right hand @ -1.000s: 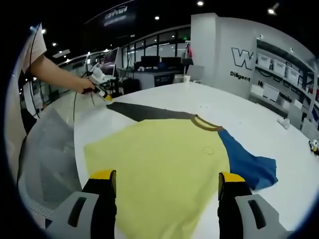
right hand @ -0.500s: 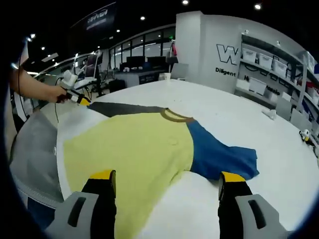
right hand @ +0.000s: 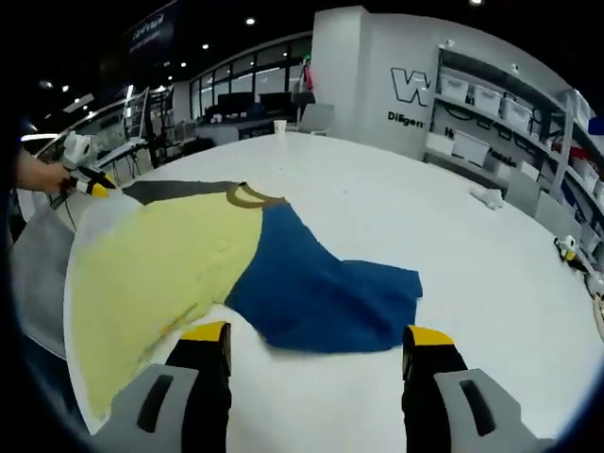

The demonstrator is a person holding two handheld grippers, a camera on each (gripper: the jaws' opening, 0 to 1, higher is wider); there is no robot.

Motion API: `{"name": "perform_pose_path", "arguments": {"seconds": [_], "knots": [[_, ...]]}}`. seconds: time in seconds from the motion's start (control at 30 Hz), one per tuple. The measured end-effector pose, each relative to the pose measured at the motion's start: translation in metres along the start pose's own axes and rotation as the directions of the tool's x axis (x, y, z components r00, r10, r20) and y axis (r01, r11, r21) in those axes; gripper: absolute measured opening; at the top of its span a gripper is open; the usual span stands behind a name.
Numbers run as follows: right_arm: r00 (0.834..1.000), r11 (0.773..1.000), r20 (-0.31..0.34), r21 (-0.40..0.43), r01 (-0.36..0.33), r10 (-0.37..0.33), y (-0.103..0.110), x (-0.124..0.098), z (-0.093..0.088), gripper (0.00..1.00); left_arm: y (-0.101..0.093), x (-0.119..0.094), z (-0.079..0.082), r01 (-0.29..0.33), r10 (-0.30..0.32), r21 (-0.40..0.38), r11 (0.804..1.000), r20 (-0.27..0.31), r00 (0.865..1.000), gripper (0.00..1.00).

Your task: Fold the garment on the visible template until the final outline fits inside the template.

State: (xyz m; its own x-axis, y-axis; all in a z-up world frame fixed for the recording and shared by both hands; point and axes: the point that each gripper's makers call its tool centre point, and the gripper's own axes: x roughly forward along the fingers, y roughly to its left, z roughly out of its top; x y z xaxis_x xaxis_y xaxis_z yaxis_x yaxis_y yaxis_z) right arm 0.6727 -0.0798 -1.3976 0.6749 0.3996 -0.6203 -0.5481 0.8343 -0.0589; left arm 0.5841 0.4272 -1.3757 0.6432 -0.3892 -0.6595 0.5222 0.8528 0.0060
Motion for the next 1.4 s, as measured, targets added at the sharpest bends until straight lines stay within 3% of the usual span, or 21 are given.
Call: {"name": "perform_pose_path", "arguments": {"seconds": [0.23, 0.43, 0.57, 0.67, 0.9, 1.0, 1.1, 1.17, 1.37, 1.4], "knots": [[0.992, 0.991, -0.075, -0.069, -0.111, 0.106, -0.028, 0.018, -0.012, 0.59, -0.022, 0.008, 0.009, 0.018, -0.018, 0.011, 1.000, -0.014, 1.000, 0.21], [0.958, 0.950, -0.173, -0.176, -0.257, 0.228, -0.026, 0.028, -0.023, 0.45, -0.029, 0.009, 0.015, 0.016, -0.015, 0.024, 1.000, -0.013, 1.000, 0.17], [0.954, 0.932, -0.192, -0.241, -0.272, 0.229, -0.034, 0.036, -0.022, 0.30, -0.030, 0.008, 0.015, 0.007, -0.006, 0.026, 1.000, -0.021, 1.000, 0.17], [0.946, 0.919, -0.228, -0.268, -0.290, 0.232, -0.039, 0.039, -0.025, 0.34, -0.031, 0.006, 0.012, 0.002, -0.001, 0.026, 1.000, -0.029, 1.000, 0.16], [0.924, 0.885, -0.280, -0.315, -0.344, 0.259, -0.042, 0.041, -0.030, 0.28, -0.032, 0.003, 0.009, -0.003, 0.004, 0.027, 1.000, -0.042, 0.999, 0.15], [0.916, 0.876, -0.298, -0.321, -0.360, 0.267, -0.040, 0.041, -0.029, 0.22, -0.033, 0.003, 0.009, -0.002, 0.003, 0.028, 1.000, -0.041, 0.999, 0.14], [0.904, 0.873, -0.317, -0.304, -0.382, 0.286, -0.027, 0.035, -0.025, 0.00, -0.034, 0.004, 0.011, -0.002, 0.003, 0.029, 1.000, -0.035, 0.999, 0.12], [0.900, 0.881, -0.313, -0.268, -0.390, 0.303, -0.019, 0.032, -0.019, 0.00, -0.035, 0.004, 0.012, -0.001, 0.001, 0.028, 1.000, -0.029, 1.000, 0.11], [0.882, 0.870, -0.309, -0.233, -0.434, 0.357, 0.004, 0.023, 0.006, 0.00, -0.039, 0.002, 0.014, 0.007, -0.007, 0.032, 0.999, -0.017, 1.000, 0.10], [0.862, 0.857, -0.304, -0.202, -0.474, 0.405, 0.017, 0.019, 0.016, 0.00, -0.039, 0.001, 0.014, 0.008, -0.007, 0.031, 0.999, -0.015, 1.000, 0.09]]}}
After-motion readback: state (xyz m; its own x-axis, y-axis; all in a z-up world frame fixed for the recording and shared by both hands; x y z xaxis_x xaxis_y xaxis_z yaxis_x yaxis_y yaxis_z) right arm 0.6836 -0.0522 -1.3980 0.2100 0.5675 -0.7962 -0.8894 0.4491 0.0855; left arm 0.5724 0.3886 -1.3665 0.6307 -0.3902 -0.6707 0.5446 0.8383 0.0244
